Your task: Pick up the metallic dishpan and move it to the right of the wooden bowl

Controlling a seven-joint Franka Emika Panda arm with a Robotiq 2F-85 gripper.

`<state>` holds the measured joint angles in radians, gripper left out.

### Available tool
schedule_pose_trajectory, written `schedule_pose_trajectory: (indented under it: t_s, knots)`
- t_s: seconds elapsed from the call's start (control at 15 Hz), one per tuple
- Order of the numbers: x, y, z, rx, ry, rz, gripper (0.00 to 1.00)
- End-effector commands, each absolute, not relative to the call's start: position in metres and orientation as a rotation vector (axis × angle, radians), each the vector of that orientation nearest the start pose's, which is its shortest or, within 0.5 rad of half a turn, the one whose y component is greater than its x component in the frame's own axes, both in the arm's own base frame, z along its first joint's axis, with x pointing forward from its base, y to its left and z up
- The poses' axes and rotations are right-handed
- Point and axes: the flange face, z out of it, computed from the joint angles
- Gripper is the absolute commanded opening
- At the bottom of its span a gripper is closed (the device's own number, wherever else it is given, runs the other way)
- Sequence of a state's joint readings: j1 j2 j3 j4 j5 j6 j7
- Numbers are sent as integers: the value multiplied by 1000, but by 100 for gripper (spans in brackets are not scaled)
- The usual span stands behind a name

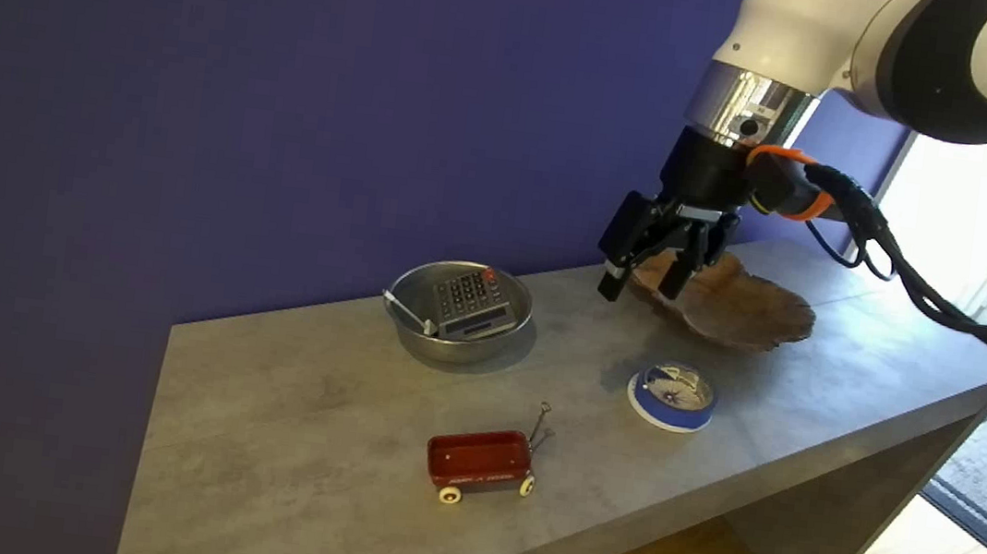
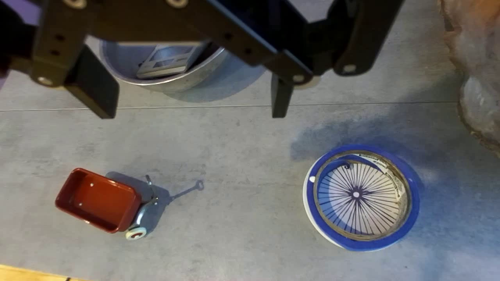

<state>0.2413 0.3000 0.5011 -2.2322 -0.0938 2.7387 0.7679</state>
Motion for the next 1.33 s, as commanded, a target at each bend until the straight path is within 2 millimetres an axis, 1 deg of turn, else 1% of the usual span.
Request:
schedule_pose_trajectory:
  t_s: [0.0,0.07,0.13,0.27,0.4,0.53,0.6,0.67,0.8,0.87,0.93,1.0,1.13,1.27]
  knots:
    - [419,386,278,-2898,-30,-171,100]
    - [419,386,278,-2898,-30,-171,100]
    - [419,384,274,-2887,-8,-164,100]
    - [434,379,257,-2868,35,-126,100]
    - [455,368,235,-2844,24,-86,100]
    - [482,359,212,-2799,-33,-66,100]
    - [495,355,204,-2782,-57,-70,100]
    - [512,353,198,-2751,-83,-86,100]
    - [543,351,192,-2673,-94,-97,100]
    - [513,343,199,-2759,-87,-92,100]
    - [527,342,194,-2732,-93,-98,100]
    - [537,342,191,-2716,-94,-103,100]
    - [544,344,188,-2702,-94,-106,100]
    - [550,343,184,-2705,46,-71,100]
